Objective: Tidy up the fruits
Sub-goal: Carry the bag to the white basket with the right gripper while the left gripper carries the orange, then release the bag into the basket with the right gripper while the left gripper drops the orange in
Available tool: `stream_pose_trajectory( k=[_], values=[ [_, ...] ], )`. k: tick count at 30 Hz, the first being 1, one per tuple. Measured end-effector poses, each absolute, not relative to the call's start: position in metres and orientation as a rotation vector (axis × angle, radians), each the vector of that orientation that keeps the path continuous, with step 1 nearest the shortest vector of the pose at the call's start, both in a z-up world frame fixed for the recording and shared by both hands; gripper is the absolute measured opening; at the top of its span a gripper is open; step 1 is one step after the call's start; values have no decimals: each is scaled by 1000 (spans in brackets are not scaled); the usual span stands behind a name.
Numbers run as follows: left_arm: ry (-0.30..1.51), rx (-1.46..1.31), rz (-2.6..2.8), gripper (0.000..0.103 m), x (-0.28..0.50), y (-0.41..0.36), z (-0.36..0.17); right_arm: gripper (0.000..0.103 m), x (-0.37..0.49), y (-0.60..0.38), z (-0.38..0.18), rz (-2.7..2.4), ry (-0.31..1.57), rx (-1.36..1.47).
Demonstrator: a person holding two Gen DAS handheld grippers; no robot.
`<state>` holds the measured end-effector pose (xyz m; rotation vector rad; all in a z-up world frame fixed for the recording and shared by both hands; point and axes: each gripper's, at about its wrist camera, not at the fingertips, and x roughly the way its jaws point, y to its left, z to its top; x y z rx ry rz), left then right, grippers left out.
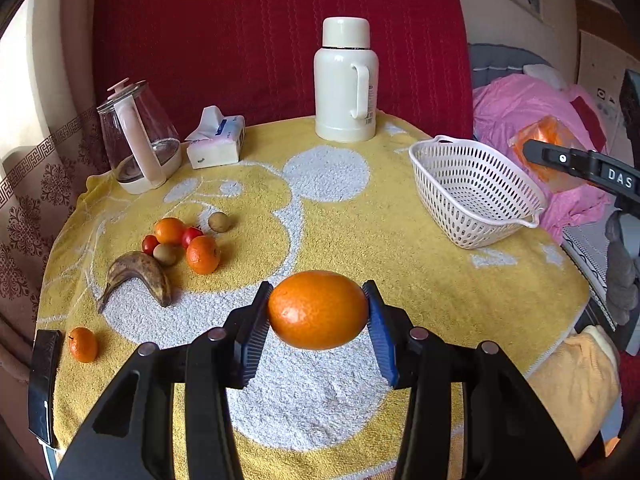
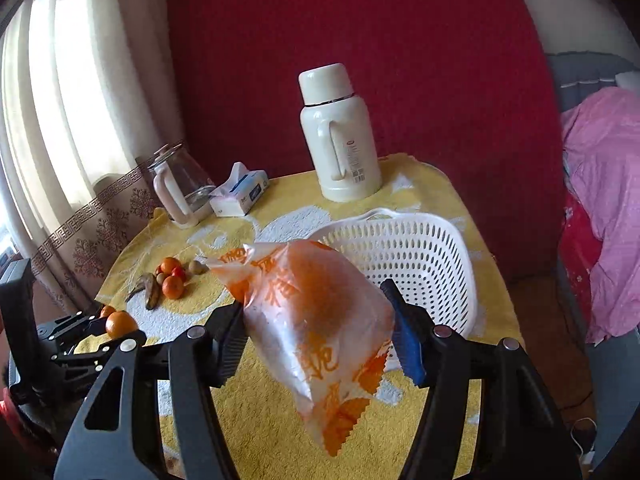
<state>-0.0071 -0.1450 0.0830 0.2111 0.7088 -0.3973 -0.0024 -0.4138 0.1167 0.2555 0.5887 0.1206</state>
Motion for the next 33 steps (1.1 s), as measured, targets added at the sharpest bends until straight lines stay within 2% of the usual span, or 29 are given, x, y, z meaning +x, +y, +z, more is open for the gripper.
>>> stream_pose_trajectory(
  k=[2, 6, 14, 20, 24, 33],
  values=[
    [710, 213, -398, 46, -6, -147, 83, 65, 13, -423, 112, 55, 589, 263],
    [714, 210, -393, 46, -2, -148, 82, 76, 32, -443, 95, -36, 590, 335],
    [724, 193, -463, 46, 12, -171, 83, 76, 19, -458, 84, -82, 531, 394],
    [662, 185, -541, 46, 23, -211, 94, 76, 3, -452, 87, -178, 446, 369],
    [667, 170, -600, 46, 37, -240, 95, 80, -6, -457, 85, -247, 413, 384],
    [674, 171, -688, 48, 55, -292, 86, 80, -17, -470, 80, -354, 377, 414]
  ],
)
